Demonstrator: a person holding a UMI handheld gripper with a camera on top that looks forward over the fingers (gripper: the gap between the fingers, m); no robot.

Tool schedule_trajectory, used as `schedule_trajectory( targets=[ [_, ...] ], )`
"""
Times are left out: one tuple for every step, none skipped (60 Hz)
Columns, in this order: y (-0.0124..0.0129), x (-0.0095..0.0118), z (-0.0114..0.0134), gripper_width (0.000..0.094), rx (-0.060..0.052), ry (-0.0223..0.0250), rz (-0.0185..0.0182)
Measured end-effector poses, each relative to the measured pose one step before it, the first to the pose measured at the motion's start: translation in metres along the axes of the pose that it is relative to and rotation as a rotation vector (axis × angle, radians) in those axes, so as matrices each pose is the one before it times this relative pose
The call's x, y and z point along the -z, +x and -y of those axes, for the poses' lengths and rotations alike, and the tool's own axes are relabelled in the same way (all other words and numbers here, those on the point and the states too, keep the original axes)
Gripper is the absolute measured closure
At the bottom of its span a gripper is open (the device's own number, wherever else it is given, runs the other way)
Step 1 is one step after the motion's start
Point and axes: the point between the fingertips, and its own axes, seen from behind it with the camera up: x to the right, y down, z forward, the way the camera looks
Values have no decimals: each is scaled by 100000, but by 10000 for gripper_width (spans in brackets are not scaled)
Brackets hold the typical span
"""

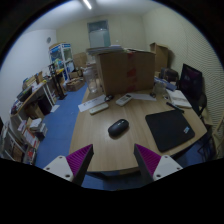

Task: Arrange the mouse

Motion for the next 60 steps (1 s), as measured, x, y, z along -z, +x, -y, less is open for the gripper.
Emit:
schedule_trajectory(
  targets=[
    [-8, -71, -35, 88, -238, -153, 204],
    [20, -115, -75, 89, -249, -272, 231],
    [41, -266, -102, 92, -171, -325, 253],
    [23, -463, -110, 91, -118, -254, 328],
    [32, -423, -65, 92, -67, -155, 349],
    [-244, 41, -96, 101, -28, -183, 511],
    [565, -1733, 84, 102, -27, -57, 848],
    [41, -537, -68, 100, -48, -340, 512],
    [-353, 90, -302, 105, -92, -471, 139],
    [479, -1223, 16, 102, 65, -640, 700],
    [-377, 72, -377, 102, 297, -751, 217],
    [6, -634, -236, 101, 573, -763, 572],
    [-337, 236, -124, 103, 777, -998, 423],
    [609, -1861, -62, 102, 866, -261, 1062],
    [38, -681, -172, 103, 760, -500, 526],
    [-540, 391, -356, 104, 656, -892, 59],
    [612, -1839, -85, 101, 806, -468, 1074],
    [-24, -706, -228, 102, 846, -633, 822],
    [-624, 476, -318, 107, 808, -824, 451],
    [-135, -595, -36, 103, 836, -561, 785],
    [455, -1236, -100, 104, 775, -440, 1122],
    [66, -660, -121, 105, 652, -563, 621],
    [102, -633, -137, 105, 548, -570, 434],
    [-259, -67, -203, 104, 479, -733, -47],
    [185, -594, -97, 105, 420, -512, 203],
    [188, -573, -87, 101, 287, -515, 127],
    [187, -560, -94, 106, 142, -583, 151],
    [375, -425, -121, 79, -40, -888, 243],
    [333, -689, 576, 93, 936, 1987, -93],
    [130, -440, 781, 106, 864, 2778, 37],
    [85, -93, 117, 109, 434, -71, -118],
    [232, -313, 62, 101, 300, -427, -364],
    [132, -365, 575, 117, 434, 1470, 118],
    [49, -345, 233, 118, 167, 71, 256],
    [106, -310, 223, 113, -61, 72, 131],
    [86, -287, 424, 120, -8, 862, 118],
    [57, -342, 288, 119, 15, 310, 89],
    [193, -551, 379, 114, 199, 606, -117],
    [103, -344, 383, 120, 182, 344, -153],
    [158, -317, 231, 115, 308, 145, -535],
    [102, -331, 330, 116, 419, 451, -450],
    [94, -361, 259, 120, 365, 175, -495],
    [94, -344, 293, 119, 477, 236, -580],
    [74, -349, 254, 117, 488, 141, -635],
    [63, -551, 259, 121, 552, 352, -569],
    [4, -66, 274, 120, 528, -116, -710],
    [9, -281, 203, 120, 635, -19, -670],
    [18, -275, 221, 125, 758, 40, -649],
    [-16, -278, 195, 124, 895, 38, -641],
    [-53, -287, 288, 126, 747, 418, -316],
    [-92, -282, 254, 132, -12, 394, -121],
    [-26, -262, 198, 143, -552, 357, -298],
    [-53, -264, 247, 153, -693, 524, -233],
    [-10, -169, 166, 169, -574, 229, -398],
    [68, -185, 218, 190, -318, 638, -638],
    [83, -463, 70, 186, -165, 483, -650],
    [90, 38, 178, 225, -429, 501, -606],
    [70, -62, 100, 320, -514, 403, -658],
    [141, -59, 91, 359, -473, 518, -901],
    [180, -66, 67, 397, -466, 615, -1011]
  ],
)
